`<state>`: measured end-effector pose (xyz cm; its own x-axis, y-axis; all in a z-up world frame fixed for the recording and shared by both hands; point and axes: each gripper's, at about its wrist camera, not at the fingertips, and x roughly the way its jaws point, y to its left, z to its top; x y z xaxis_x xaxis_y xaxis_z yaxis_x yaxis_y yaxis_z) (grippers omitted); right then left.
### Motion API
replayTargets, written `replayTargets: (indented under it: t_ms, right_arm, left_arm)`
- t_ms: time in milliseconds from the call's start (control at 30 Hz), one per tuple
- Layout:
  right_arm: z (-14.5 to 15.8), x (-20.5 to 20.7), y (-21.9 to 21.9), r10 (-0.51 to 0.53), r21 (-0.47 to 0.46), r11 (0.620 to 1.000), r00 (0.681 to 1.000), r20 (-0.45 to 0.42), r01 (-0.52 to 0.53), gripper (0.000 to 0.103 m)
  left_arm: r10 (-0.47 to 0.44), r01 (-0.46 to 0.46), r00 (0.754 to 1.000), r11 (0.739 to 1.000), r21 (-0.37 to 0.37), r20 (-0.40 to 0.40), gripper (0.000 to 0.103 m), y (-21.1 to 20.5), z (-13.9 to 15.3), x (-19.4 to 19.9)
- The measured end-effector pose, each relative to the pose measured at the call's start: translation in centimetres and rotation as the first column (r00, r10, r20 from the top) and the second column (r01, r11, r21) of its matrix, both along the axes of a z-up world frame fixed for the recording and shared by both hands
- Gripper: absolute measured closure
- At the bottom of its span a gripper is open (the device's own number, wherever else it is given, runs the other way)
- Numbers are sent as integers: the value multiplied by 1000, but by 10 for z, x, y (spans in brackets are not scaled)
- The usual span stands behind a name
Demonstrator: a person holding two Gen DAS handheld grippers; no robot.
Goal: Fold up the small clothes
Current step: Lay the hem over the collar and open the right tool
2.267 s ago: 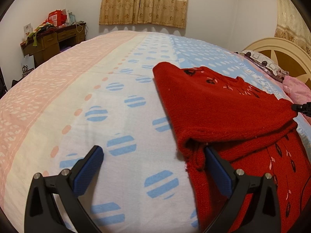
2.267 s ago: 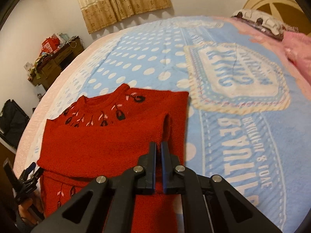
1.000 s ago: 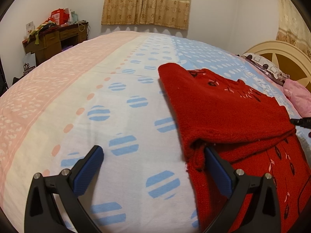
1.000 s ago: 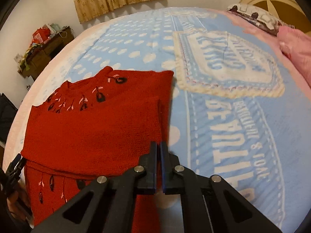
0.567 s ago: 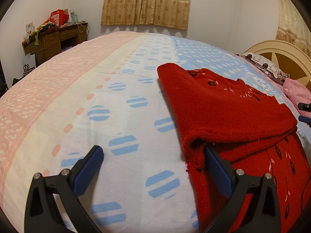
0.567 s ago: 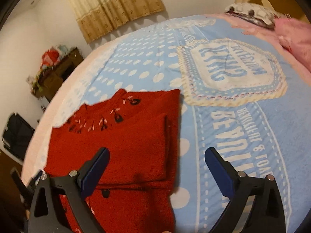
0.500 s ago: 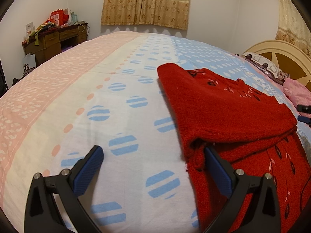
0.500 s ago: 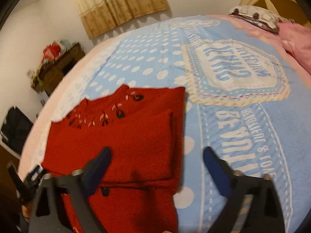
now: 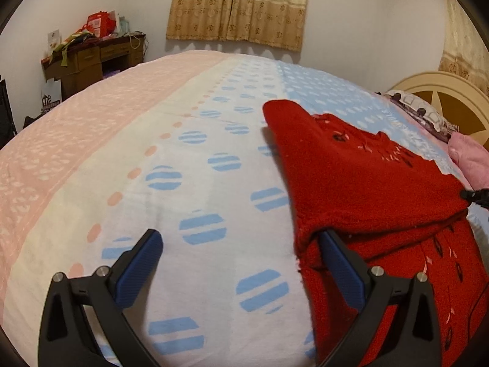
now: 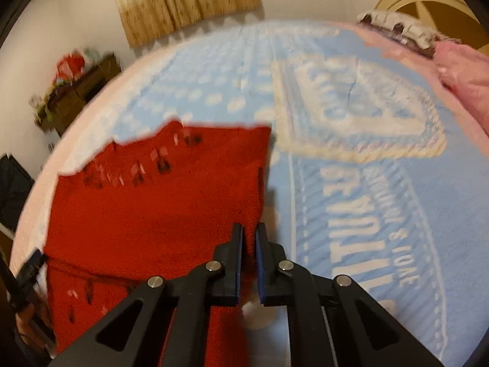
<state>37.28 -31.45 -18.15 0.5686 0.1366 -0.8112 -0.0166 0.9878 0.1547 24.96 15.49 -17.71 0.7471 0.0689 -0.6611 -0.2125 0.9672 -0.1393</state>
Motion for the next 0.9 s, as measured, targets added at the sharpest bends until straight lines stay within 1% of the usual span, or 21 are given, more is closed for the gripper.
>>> replayTargets:
  t_ms: [67, 100, 167, 200, 233, 267, 333, 433, 533, 667, 733, 767, 800, 867, 900]
  right_arm:
    - [-4, -2, -1, -3, 1, 1000, 1000, 17, 3, 93]
    - [-3, -3, -4, -18, 24, 1000, 999, 28, 17, 91]
    - [-1, -5, -13, -49, 68, 997, 999, 13, 48, 78]
    - [1, -7, -15, -57, 67, 996, 998, 12, 57, 54]
    - [5, -10, -17, -64, 56, 996, 998, 19, 63, 34]
    - [11, -13, -19, -66, 41, 997, 997, 36, 64, 32]
    - [21, -19, -17, -55, 12, 998, 996, 69, 54, 32]
    - [39, -23, -6, -17, -39, 999, 993, 115, 22, 32]
    - [47, -21, 22, 59, -50, 997, 990, 131, -53, 32]
    - [39, -13, 60, 154, -42, 988, 981, 122, -150, 32]
    - [28, -7, 73, 193, -16, 981, 977, 93, -192, 32]
    - [21, -4, 76, 197, -14, 980, 978, 73, -197, 32]
    - [12, 0, 76, 190, -21, 982, 981, 46, -189, 32]
    - [-5, 4, 73, 174, -41, 984, 985, 1, -174, 32]
    - [-8, 3, 71, 180, -51, 983, 983, 22, -179, 32]
  left_arm:
    - [-3, 3, 1000, 1000, -8, 0, 0, 1, 1, -1]
    - [-8, 8, 1000, 1000, -11, -1, 0, 2, 2, -2]
    - [-15, 15, 1000, 999, -30, -6, 0, 4, 6, -10]
    - [-18, 17, 1000, 999, -40, -12, 0, 5, 7, -13]
    - [-16, 15, 1000, 999, -48, -21, 0, 7, 8, -20]
    - [4, -5, 1000, 999, -41, -23, 0, 9, 11, -29]
    - [27, -27, 1000, 999, -27, 5, 0, 13, 18, -44]
    - [47, -49, 998, 998, 47, 48, 0, 14, 33, -53]
    - [25, -31, 997, 997, 76, 74, 0, 9, 51, -39]
    - [-26, 19, 997, 996, 91, 79, 0, -8, 62, -8]
    - [-48, 42, 998, 990, 135, 43, 0, -22, 55, 14]
    - [-56, 55, 998, 985, 161, 1, 0, -29, 47, 26]
    - [-57, 60, 998, 983, 176, -23, 0, -32, 42, 31]
    - [-53, 79, 992, 967, 243, -112, 0, -39, 17, 49]
    - [-69, 99, 989, 966, 238, -131, 0, -39, 8, 52]
